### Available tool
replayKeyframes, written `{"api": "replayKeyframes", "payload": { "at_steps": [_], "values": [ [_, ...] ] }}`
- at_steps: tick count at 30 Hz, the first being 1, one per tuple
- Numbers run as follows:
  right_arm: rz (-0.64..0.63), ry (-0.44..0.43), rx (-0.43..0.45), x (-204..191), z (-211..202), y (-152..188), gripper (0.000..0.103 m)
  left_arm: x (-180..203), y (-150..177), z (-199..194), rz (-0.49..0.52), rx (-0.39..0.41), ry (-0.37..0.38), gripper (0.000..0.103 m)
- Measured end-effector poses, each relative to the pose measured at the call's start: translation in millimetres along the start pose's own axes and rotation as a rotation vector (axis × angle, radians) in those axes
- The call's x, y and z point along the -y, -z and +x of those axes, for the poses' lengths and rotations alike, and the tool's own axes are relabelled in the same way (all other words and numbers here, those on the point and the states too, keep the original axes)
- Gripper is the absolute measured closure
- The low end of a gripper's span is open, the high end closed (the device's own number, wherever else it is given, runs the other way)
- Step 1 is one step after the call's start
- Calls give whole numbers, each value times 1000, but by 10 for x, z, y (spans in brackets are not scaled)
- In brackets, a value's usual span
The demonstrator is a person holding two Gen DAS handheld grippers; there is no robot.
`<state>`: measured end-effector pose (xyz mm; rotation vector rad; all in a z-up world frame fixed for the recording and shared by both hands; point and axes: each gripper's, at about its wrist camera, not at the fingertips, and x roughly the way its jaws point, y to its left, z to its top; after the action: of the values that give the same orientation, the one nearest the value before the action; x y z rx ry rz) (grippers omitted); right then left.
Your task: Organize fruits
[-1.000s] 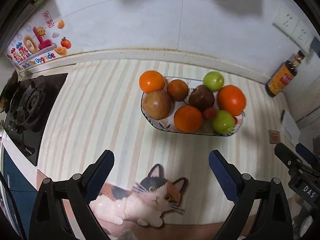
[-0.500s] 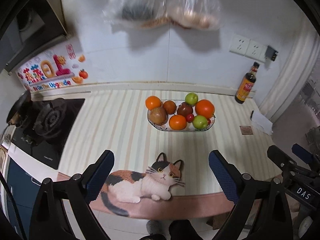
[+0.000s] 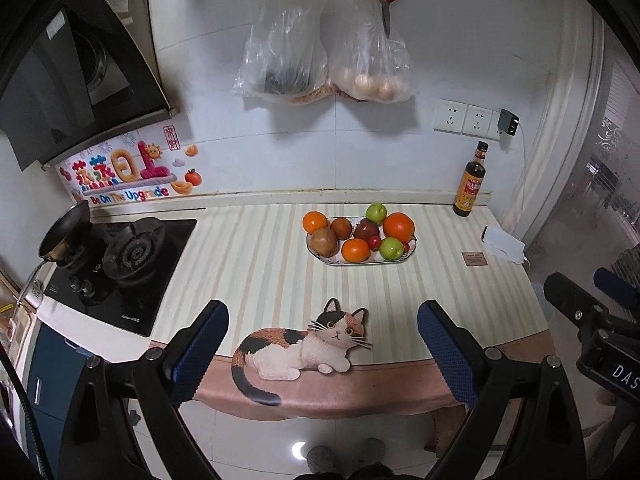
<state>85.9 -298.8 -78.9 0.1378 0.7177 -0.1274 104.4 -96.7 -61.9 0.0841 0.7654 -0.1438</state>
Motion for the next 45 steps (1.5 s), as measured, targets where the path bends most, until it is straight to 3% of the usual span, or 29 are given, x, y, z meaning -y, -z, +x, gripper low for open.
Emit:
{"api": "replayKeyframes", "payload": {
  "at_steps": [13, 17, 33, 45],
  "values": [
    [-1, -58, -13, 112, -46, -31, 4, 42, -18, -84, -52, 13, -27, 6],
    [-2, -64, -27, 144, 148, -121, 3, 54, -103, 74, -51, 1, -39, 1],
    [-34, -32, -102, 111, 1291, -691, 3, 87, -575, 983, -43, -93, -66, 1],
    [-44, -8, -159, 63, 1713, -744, 3, 46, -681, 1364, -48, -150, -86, 1]
  ]
}}
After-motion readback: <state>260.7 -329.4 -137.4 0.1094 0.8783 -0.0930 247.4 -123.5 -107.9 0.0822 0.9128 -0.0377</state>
